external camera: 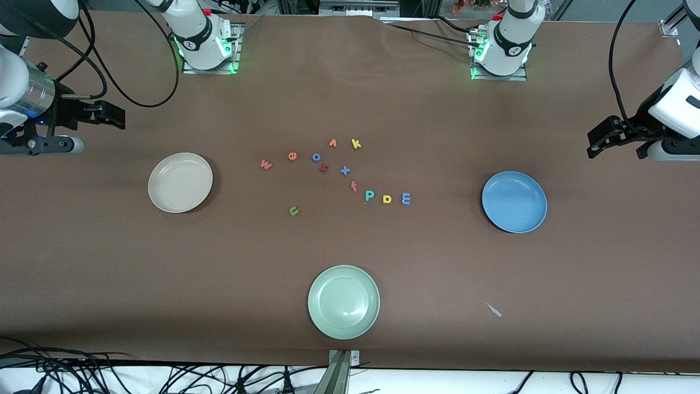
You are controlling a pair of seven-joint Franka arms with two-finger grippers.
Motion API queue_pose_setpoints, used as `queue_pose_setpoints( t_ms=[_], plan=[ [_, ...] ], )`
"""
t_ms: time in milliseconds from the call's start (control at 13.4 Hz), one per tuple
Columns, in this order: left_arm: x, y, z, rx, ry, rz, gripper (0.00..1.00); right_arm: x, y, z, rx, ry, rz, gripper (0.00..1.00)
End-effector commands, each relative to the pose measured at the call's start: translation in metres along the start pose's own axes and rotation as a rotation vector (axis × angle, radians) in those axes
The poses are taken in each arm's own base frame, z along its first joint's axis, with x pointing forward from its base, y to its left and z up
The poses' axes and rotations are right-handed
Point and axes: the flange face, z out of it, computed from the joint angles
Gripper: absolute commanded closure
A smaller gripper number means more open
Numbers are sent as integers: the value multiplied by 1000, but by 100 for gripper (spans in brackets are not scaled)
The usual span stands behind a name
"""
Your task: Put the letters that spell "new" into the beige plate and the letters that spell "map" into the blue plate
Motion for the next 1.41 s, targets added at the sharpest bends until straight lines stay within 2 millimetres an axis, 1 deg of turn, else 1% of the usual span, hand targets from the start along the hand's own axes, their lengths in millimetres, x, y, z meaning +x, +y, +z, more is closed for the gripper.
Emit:
queue_pose_setpoints(
  t_ms=[0, 74, 223, 1339],
  plan=[
    [0, -6, 14, -13, -37, 6, 0, -1, -1, -1, 15, 2, -11, 0],
    [4, -11, 12, -23, -29, -2, 0, -1, -1, -1, 15, 2, -11, 0],
    [10, -6, 20, -26, -51, 1, 0, -1, -1, -2, 15, 3, -11, 0],
    [10, -7, 17, -26, -51, 6, 0, -1, -3, -3, 12, 7, -15, 0]
  ],
)
